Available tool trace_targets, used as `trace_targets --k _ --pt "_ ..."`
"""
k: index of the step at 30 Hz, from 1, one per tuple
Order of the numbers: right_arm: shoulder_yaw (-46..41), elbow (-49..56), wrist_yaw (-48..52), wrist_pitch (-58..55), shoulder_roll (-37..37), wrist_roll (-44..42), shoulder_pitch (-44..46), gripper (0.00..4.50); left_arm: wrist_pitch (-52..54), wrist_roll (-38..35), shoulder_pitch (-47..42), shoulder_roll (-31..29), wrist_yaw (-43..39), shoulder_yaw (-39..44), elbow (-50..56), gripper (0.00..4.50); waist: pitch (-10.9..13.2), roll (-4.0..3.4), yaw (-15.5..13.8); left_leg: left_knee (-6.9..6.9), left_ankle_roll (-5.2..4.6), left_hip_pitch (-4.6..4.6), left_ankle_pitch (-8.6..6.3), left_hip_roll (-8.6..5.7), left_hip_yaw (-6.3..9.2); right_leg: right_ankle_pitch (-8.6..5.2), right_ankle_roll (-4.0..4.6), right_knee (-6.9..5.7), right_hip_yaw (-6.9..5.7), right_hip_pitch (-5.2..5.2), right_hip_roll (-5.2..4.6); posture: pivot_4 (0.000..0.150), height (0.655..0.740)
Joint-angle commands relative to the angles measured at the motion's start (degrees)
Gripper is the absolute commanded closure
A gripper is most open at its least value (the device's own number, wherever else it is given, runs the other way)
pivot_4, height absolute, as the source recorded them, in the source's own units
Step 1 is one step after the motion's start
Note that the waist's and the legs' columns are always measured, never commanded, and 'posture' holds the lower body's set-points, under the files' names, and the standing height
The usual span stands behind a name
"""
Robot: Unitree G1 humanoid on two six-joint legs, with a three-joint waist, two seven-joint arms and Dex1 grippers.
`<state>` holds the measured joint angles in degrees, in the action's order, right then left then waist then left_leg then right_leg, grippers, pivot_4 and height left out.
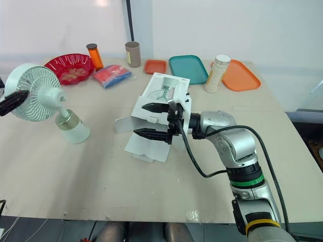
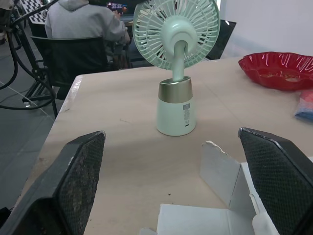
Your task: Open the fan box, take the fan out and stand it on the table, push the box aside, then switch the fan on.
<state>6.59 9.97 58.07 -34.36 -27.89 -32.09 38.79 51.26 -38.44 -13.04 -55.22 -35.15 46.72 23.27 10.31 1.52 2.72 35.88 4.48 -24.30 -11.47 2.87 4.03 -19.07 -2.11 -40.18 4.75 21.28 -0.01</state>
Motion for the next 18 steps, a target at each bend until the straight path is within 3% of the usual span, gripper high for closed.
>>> trace_targets --k 1,8,13,18 --pt "-0.5 -0.5 0.4 1.6 0.4 0.4 2.3 0.00 0.7 -6.2 -4.0 0.5 1.7 5.3 1.9 0.11 0.0 0.02 0.0 0.00 0.01 0.00 0.00 0.00 0.00 0.00 0.00 0.00 0.00 0.00 0.00 0.150 0.7400" --pt "-1.1 -1.9 -0.1 1.7 0.6 0.9 3.5 0.00 2.5 -22.0 -11.9 -0.6 5.5 6.1 5.5 0.11 0.0 0.05 0.0 -0.01 0.02 0.00 0.01 -0.01 0.00 0.00 0.00 0.03 -0.01 -0.02 -0.03 0.150 0.7400" --pt "-1.8 0.0 -5.4 -3.2 -1.2 2.3 5.1 0.00 4.2 -32.5 -7.8 -2.3 0.4 0.4 12.3 0.11 0.0 0.04 0.0 0.00 0.12 0.00 0.07 -0.01 0.00 0.00 0.00 0.00 -0.01 -0.02 -0.03 0.150 0.7400" --pt "-2.1 5.6 -10.3 -9.5 -5.3 3.9 5.0 0.00 0.4 -27.8 1.1 -2.4 -7.0 -7.9 16.4 0.11 0.0 0.01 0.0 -0.10 0.13 0.04 0.08 -0.01 -0.02 -0.01 0.02 0.02 0.03 0.00 0.00 0.150 0.7400"
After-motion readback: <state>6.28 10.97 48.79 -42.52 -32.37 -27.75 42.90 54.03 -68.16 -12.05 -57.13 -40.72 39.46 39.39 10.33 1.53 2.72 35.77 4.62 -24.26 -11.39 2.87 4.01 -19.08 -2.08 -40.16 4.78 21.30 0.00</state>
